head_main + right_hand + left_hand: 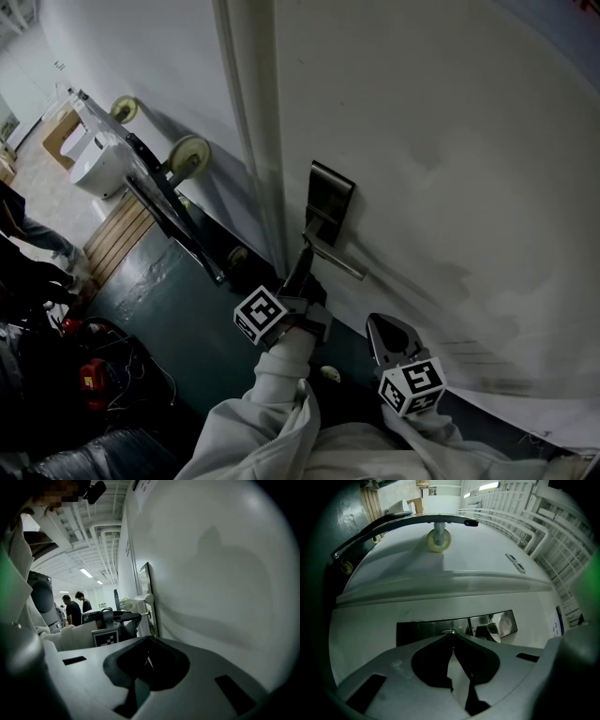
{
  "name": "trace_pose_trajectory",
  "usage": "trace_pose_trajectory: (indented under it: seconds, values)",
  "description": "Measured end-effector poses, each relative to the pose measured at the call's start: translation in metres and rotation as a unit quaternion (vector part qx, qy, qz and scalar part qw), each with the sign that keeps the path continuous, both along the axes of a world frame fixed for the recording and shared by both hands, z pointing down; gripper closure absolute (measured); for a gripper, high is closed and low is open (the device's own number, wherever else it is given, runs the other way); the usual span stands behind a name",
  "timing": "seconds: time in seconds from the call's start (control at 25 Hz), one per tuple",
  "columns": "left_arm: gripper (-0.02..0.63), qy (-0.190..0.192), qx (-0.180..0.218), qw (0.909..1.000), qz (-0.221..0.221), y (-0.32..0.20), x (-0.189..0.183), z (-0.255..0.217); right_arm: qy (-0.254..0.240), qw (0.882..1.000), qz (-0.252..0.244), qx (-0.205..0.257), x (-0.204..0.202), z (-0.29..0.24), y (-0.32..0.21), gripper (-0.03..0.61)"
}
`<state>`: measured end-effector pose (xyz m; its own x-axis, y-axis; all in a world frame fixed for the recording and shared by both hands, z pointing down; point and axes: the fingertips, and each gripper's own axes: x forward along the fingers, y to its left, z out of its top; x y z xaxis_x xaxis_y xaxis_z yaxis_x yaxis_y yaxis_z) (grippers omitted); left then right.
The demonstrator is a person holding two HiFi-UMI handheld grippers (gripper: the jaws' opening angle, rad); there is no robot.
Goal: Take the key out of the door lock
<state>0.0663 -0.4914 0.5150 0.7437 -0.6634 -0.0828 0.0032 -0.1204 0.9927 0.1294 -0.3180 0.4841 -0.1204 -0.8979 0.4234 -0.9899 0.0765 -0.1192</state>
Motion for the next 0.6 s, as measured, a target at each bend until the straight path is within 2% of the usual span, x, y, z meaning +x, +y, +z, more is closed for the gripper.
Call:
trace_pose_trajectory:
  seconds: [0.24, 0.6]
  values:
    - [0.591, -0.003, 0.003, 1.0, 0.009, 0.0002, 0.0003, -0.0024, -0.001, 1.0, -0.001, 0.0, -0.001, -0.0017, 0.0037, 0.526]
    - [0.592, -0.003, 0.002, 1.0, -0.003, 0.0026, -0.0029, -0.0021, -0.004, 1.0, 0.0, 0.002, 0.0024, -0.0035, 0.0052, 0.526]
